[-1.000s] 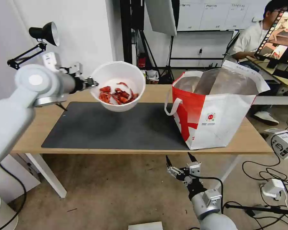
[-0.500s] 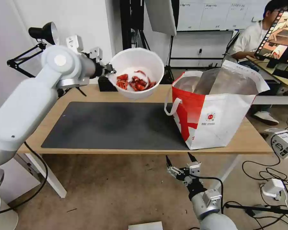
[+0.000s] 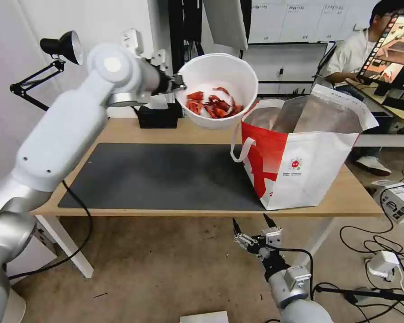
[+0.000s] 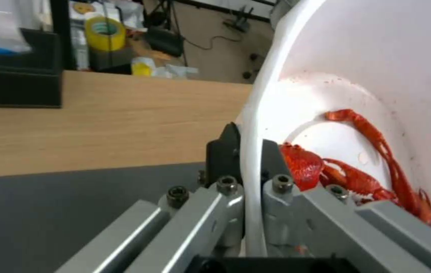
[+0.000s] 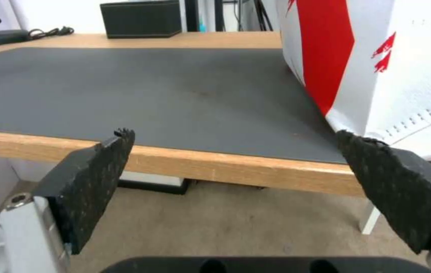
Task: Pick up the trash from the table and place it into the takeout bag.
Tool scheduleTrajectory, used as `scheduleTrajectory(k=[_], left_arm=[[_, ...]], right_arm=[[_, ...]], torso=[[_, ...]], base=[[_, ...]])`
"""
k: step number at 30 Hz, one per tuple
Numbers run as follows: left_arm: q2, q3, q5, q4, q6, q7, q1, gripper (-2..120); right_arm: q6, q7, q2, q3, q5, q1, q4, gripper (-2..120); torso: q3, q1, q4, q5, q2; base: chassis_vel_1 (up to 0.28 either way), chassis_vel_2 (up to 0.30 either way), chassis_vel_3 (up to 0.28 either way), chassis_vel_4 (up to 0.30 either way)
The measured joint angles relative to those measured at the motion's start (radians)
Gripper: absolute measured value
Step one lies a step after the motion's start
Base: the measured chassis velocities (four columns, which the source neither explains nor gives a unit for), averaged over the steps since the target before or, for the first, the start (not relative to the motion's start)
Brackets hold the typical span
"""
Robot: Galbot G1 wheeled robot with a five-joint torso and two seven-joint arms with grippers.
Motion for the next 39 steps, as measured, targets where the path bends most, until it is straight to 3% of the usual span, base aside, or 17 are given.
scheduleTrajectory(k=[13,23,39], left_arm=[[-0.088,0.038,0.004,0.055,-0.006,-0.007,-0.044,0],[-0.209,0.062,0.051,0.133,-0.006,-0.003,-0.07,0],[-0.278,0.077,0.086,0.183,-0.007,0.0,-0.087,0]], right_arm=[[0.0,0.0,0.0,0.0,0.0,0.0,0.0,100],[0.0,0.0,0.0,0.0,0.0,0.0,0.0,100],[0.0,0.0,0.0,0.0,0.0,0.0,0.0,100]], torso=[[0.0,0.0,0.0002,-0.0002,0.0],[0.0,0.0,0.0,0.0,0.0],[0.0,0.0,0.0002,-0.0002,0.0]], base=[[0.0,0.0,0.0,0.0],[0.0,0.0,0.0,0.0],[0.0,0.0,0.0,0.0]])
